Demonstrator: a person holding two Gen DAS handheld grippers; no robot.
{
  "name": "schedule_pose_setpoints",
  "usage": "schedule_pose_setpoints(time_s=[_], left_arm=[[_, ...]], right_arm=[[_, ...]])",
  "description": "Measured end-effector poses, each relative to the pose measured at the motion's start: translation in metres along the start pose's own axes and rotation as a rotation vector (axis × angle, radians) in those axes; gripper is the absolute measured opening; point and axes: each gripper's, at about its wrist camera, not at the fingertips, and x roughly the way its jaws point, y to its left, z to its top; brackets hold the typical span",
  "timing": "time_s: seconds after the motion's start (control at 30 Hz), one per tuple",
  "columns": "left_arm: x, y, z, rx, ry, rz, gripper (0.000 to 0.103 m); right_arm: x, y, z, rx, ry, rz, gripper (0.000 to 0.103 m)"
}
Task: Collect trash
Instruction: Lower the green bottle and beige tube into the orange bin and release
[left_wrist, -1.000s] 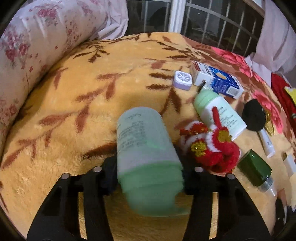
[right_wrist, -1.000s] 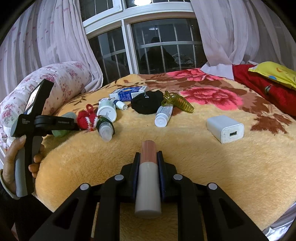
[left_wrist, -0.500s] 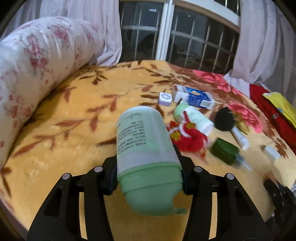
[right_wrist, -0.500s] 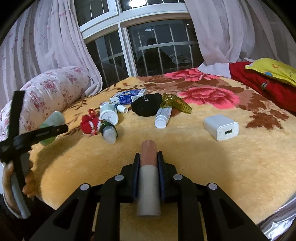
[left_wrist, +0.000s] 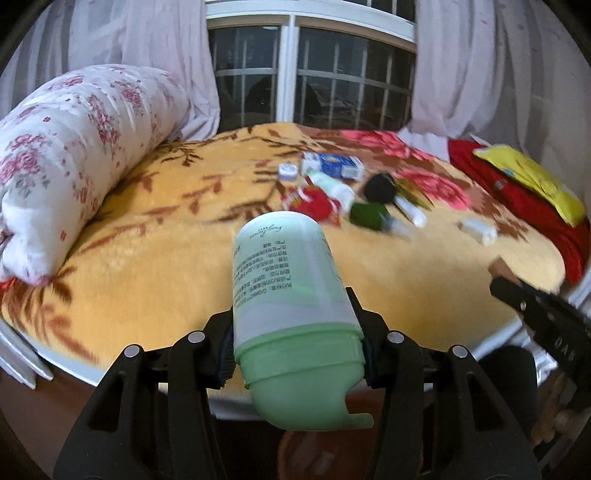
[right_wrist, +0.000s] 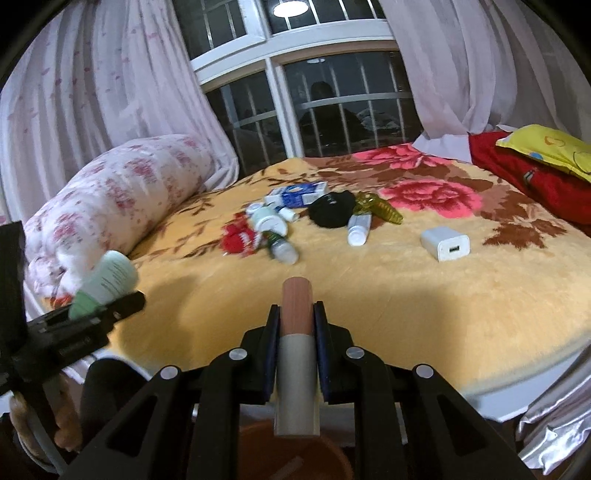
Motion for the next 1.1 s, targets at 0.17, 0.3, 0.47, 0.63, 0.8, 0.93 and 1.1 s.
schedule_pose_setpoints(time_s=[0.17, 0.3, 0.47, 0.63, 0.8, 0.93, 1.1], left_arm=[[-0.014, -0.014, -0.034, 0.063, 0.041, -0.016, 0.049], [-0.016, -0.019, -0.056, 0.090, 0.096, -0.030, 0.049], [-0.011, -0.026, -0.087, 0.144, 0.202, -0.064, 0.049], [0.017, -0.030, -0.110, 0.170, 0.355, -0.093, 0.049], [0.051, -0.029, -0.124, 0.171, 0.514, -0.096, 0.054], [0.066, -0.028, -0.133, 0.173, 0.582, -0.081, 0.068], [0.066, -0.026, -0.136, 0.160, 0.589, -0.083, 0.068]], right_arm=[[-0.025, 0.013, -0.019, -0.044, 0.029, 0.023, 0.018], [-0.035, 0.020, -0.038, -0.075, 0.079, 0.039, 0.018], [-0.038, 0.025, -0.065, -0.131, 0.172, 0.063, 0.018], [-0.021, 0.026, -0.092, -0.154, 0.298, 0.087, 0.018], [0.016, 0.017, -0.107, -0.115, 0.439, 0.100, 0.019], [0.034, 0.010, -0.116, -0.098, 0.503, 0.077, 0.048], [0.030, 0.001, -0.115, -0.064, 0.483, 0.059, 0.048]])
